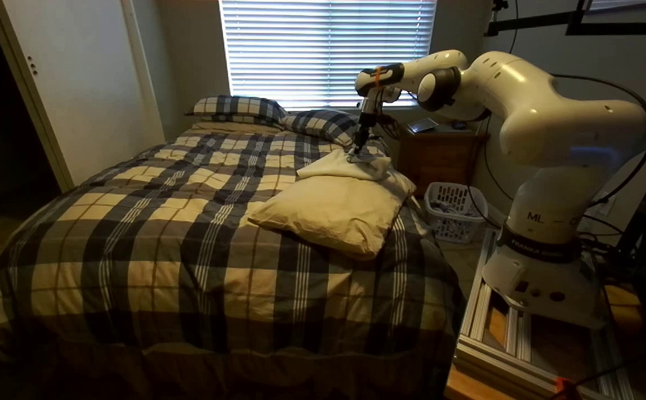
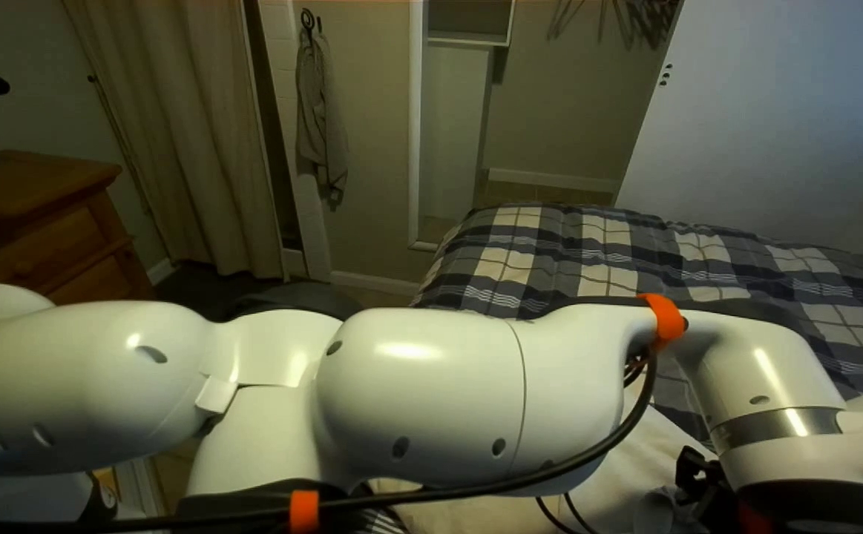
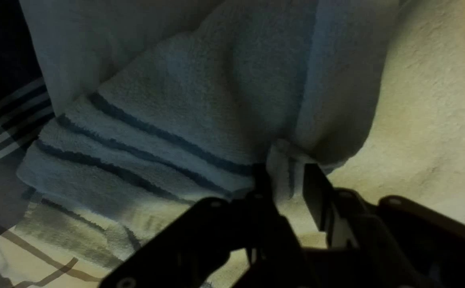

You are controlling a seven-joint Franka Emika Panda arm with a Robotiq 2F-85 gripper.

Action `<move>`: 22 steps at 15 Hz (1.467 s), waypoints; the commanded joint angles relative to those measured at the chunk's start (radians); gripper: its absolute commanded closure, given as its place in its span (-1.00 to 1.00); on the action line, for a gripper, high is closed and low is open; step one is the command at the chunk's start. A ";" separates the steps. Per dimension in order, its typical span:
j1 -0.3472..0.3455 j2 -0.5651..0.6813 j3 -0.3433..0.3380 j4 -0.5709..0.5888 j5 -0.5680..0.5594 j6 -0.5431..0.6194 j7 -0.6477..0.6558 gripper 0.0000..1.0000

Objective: Fold the towel into a triangle twice.

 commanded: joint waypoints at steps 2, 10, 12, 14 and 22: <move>-0.008 -0.008 0.008 0.002 0.013 -0.014 0.012 0.85; -0.004 -0.018 0.026 0.008 0.025 -0.008 0.011 0.97; 0.001 -0.027 0.052 0.011 0.034 -0.010 0.009 0.97; 0.013 -0.036 0.079 0.012 0.038 -0.010 0.011 0.97; 0.077 -0.042 0.130 0.008 0.024 -0.029 0.039 0.97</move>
